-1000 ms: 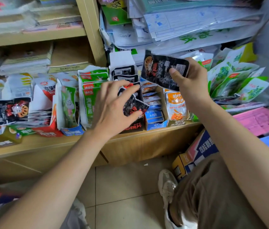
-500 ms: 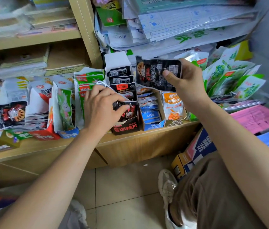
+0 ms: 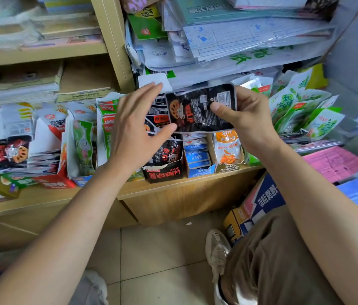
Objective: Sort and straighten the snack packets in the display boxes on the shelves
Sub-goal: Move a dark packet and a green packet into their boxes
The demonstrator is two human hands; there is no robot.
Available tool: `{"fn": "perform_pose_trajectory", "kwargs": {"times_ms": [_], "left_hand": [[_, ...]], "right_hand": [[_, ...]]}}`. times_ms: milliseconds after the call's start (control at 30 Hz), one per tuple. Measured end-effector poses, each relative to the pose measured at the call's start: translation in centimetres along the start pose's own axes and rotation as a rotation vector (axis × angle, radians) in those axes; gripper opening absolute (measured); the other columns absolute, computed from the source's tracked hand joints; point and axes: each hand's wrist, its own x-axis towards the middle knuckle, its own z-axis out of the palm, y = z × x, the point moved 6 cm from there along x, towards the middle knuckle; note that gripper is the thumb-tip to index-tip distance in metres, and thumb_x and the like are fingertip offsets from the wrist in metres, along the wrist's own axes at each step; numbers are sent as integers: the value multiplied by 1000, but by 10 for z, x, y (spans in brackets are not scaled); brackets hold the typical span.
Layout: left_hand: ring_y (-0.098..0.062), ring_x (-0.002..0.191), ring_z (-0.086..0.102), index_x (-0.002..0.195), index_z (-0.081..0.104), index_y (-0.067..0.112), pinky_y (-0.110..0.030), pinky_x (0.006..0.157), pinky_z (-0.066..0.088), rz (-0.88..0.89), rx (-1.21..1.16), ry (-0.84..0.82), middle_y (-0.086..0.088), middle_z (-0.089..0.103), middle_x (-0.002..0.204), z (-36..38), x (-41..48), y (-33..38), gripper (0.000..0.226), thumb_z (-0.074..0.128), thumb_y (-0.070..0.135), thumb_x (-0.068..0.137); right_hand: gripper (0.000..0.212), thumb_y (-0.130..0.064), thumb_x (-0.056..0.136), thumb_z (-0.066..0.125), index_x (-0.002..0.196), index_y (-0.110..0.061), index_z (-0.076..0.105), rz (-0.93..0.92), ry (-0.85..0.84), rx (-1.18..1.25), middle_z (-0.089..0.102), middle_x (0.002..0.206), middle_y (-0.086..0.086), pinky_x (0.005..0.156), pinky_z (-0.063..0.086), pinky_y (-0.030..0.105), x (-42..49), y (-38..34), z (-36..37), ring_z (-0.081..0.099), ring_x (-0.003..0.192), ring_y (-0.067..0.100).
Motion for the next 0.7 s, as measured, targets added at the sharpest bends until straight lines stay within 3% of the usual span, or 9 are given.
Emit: {"fn": "perform_pose_trajectory", "kwargs": {"times_ms": [100,200,267,367,467,567,700], "left_hand": [[-10,130,45,146,51,24,-26,109,34,43,-16,-94,12,54,141,6,4,15,65,73,42,87],[-4,105,63,123,68,35,-38,92,54,-82,-130,-117,18,69,112,5,-2,3,43,78,41,82],[5,86,64,104,72,37,-33,79,56,-157,-163,-104,24,70,90,2,-8,-7,29,80,44,77],[11,70,59,90,71,33,-23,65,49,-264,-89,-53,26,62,72,-6,-18,-18,21,84,41,76],[-1,74,66,93,74,28,-30,68,57,-358,88,-49,15,72,80,-11,-30,-31,30,81,52,76],[-11,82,68,99,77,26,-35,72,57,-349,179,-44,8,75,89,-12,-37,-38,41,80,59,74],[-16,102,61,129,64,27,-36,86,54,-312,181,-15,4,64,115,-20,-38,-45,68,85,54,70]], "right_hand": [[25,1,85,73,110,0,71,17,-83,-2,75,101,13,84,59,42,-3,0,11,70,90,26],[24,2,83,74,107,-2,72,25,-131,-17,74,99,17,81,61,43,-4,0,23,70,86,25],[21,1,81,77,101,-5,73,24,-145,-29,75,96,12,81,60,43,-2,2,31,70,84,23],[35,6,79,78,109,-9,68,-5,-168,-57,76,100,3,85,58,33,-1,3,44,71,94,17],[52,3,79,79,126,-14,63,-35,-217,-192,71,114,7,94,57,39,-1,8,59,67,112,20],[51,-5,81,79,128,-19,66,-147,-250,-454,67,122,-3,99,54,39,-3,11,74,62,119,13],[49,-8,84,78,130,-20,66,-190,-318,-687,68,125,0,103,50,34,-4,18,84,62,117,13]]}}
